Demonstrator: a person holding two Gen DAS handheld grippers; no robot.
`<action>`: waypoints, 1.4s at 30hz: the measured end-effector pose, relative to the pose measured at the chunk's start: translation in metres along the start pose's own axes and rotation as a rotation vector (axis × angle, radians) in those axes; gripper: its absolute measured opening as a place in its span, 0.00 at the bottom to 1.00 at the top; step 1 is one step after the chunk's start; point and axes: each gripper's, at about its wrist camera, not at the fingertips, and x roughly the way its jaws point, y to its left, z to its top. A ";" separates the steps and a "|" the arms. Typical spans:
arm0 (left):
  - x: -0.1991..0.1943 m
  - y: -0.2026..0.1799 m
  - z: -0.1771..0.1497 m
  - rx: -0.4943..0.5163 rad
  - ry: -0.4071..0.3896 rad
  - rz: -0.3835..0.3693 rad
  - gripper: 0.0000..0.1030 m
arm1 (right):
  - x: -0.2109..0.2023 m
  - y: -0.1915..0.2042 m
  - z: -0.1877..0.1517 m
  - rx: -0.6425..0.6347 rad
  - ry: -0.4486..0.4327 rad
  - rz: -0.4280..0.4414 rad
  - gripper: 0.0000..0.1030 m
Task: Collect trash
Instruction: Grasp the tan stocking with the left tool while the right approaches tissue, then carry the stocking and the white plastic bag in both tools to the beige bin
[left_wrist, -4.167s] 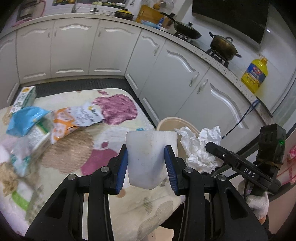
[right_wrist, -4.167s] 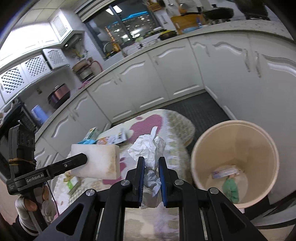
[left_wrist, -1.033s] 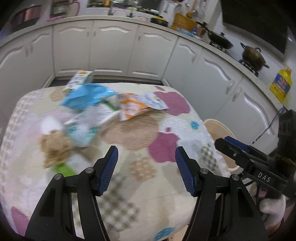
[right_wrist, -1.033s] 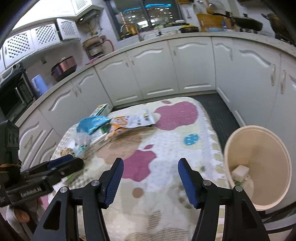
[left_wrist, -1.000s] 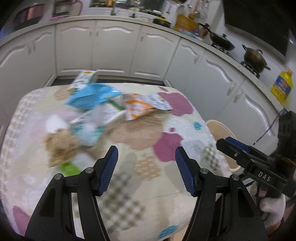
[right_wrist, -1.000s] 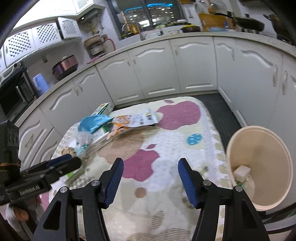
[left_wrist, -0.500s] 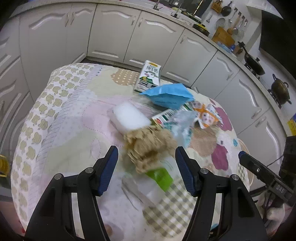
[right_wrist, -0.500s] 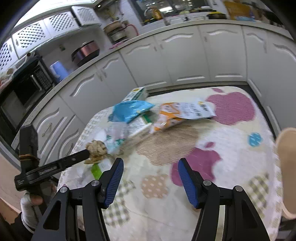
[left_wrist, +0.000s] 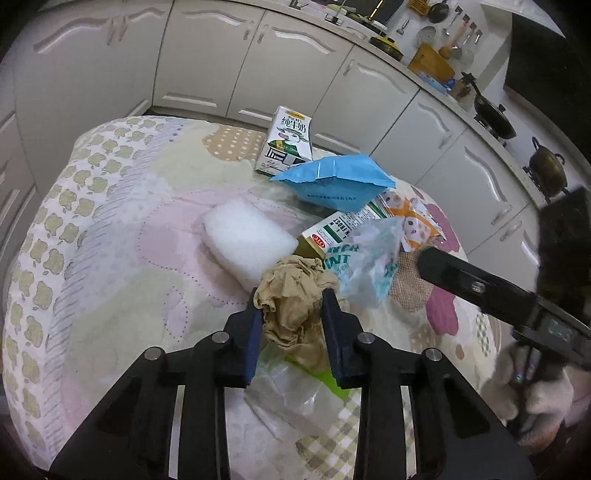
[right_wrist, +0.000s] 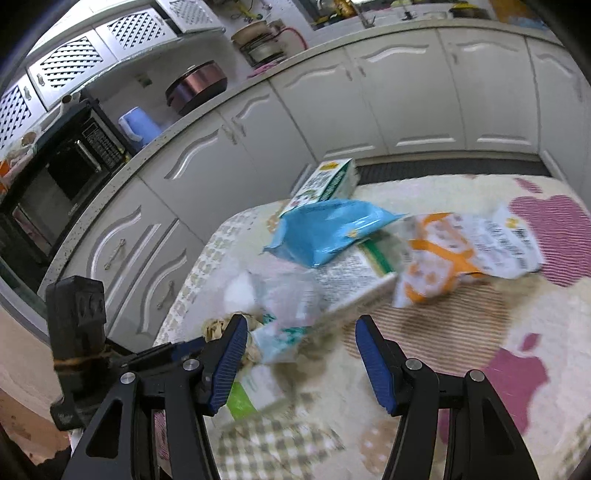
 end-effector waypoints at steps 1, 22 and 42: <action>-0.003 0.002 -0.001 0.002 -0.003 -0.003 0.25 | 0.007 0.001 0.000 -0.001 0.011 0.010 0.53; -0.050 -0.048 -0.005 0.052 -0.080 -0.084 0.24 | -0.091 -0.013 -0.033 -0.038 -0.124 -0.013 0.07; 0.000 -0.184 -0.022 0.274 -0.008 -0.162 0.24 | -0.204 -0.098 -0.080 0.124 -0.257 -0.171 0.07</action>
